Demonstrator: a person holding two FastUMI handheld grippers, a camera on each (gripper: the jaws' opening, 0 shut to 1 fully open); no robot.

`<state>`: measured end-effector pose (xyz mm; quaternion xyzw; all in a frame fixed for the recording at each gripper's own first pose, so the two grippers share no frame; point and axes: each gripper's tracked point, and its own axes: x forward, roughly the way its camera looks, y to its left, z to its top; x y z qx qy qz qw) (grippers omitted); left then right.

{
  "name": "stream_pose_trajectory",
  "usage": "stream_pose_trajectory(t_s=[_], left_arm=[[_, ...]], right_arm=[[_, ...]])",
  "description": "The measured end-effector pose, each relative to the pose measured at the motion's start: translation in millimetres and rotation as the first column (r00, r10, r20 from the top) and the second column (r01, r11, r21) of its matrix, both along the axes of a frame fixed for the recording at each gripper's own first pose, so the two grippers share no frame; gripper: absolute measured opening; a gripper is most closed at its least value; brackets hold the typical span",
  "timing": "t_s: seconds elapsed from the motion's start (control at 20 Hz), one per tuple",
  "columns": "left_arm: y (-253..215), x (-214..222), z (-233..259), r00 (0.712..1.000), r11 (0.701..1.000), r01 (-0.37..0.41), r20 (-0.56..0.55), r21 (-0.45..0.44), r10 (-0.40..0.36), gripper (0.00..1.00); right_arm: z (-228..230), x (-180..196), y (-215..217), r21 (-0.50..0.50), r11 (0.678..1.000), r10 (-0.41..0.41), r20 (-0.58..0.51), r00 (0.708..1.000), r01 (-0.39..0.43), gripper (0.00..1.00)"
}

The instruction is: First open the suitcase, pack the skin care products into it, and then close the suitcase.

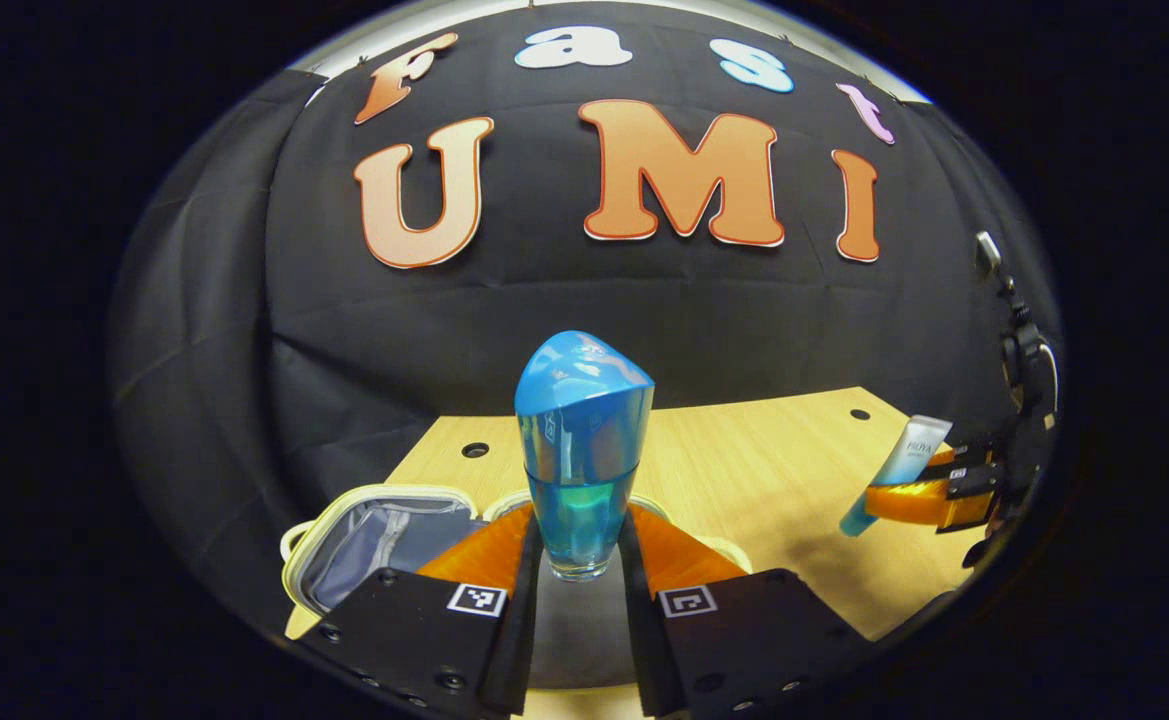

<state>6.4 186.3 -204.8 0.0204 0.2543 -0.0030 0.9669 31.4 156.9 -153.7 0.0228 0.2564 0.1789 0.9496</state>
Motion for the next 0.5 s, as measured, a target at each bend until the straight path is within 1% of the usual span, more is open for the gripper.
stream_pose_trajectory(t_s=[0.05, 0.2, 0.3, 0.4, 0.5], left_arm=[[7, 2, -1, 1.000, 1.000, 0.014, -0.010, -0.005, -0.014, 0.41], [27, 2, -16, 0.998, 0.999, 0.047, -0.041, 0.000, -0.047, 0.41], [34, 1, -28, 0.994, 0.997, 0.069, -0.077, -0.018, -0.071, 0.41], [43, -1, -50, 0.987, 0.996, 0.088, -0.135, -0.019, -0.090, 0.41], [50, -5, -76, 0.972, 0.994, 0.101, -0.209, -0.038, -0.107, 0.41]], right_arm=[[5, 0, 6, -0.003, 1.000, 0.000, 0.005, 1.000, 0.000, 0.45], [11, -3, 28, 0.001, 1.000, -0.001, 0.007, 1.000, 0.001, 0.45], [10, -5, 42, -0.001, 1.000, 0.002, -0.006, 1.000, -0.002, 0.45], [10, -9, 56, -0.001, 1.000, 0.006, -0.008, 1.000, -0.006, 0.45], [9, -11, 70, 0.003, 1.000, 0.001, -0.015, 1.000, -0.001, 0.45]])
